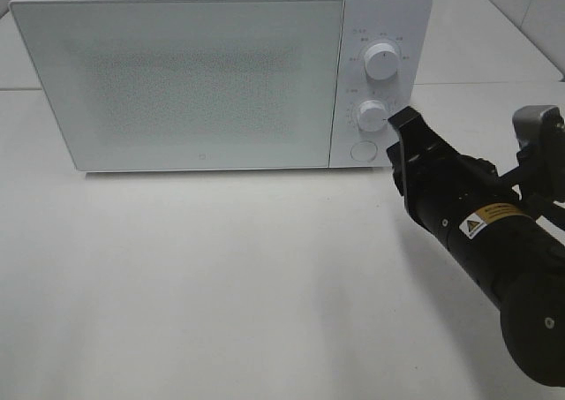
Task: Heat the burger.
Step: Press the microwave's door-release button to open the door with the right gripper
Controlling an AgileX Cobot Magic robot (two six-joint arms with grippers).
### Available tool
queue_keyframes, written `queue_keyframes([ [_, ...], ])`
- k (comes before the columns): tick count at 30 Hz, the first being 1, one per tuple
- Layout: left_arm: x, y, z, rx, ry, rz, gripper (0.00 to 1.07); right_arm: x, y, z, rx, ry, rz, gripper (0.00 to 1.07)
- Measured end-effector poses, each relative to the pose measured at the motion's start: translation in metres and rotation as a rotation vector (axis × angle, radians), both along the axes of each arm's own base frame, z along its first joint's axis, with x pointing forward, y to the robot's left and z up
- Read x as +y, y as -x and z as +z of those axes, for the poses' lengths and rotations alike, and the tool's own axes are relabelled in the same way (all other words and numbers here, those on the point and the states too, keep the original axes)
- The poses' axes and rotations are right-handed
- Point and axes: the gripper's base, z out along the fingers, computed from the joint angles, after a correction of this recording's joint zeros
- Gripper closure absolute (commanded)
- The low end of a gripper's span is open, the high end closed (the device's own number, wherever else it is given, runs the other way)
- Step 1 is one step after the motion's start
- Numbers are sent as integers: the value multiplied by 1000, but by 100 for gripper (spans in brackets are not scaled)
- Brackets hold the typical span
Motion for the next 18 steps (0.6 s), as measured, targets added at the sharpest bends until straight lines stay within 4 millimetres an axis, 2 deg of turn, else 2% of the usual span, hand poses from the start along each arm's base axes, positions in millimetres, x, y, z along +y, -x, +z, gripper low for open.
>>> queue_keyframes([
  [4,0,0,0,0,0,0,7,-4,0,-1,21,-97,-76,107],
  [7,0,0,0,0,0,0,7,-13,0,-5,67,-185,-200,107],
  [18,0,0,0,0,0,0,7,-4,-8,-2,99,-247,-212,107],
])
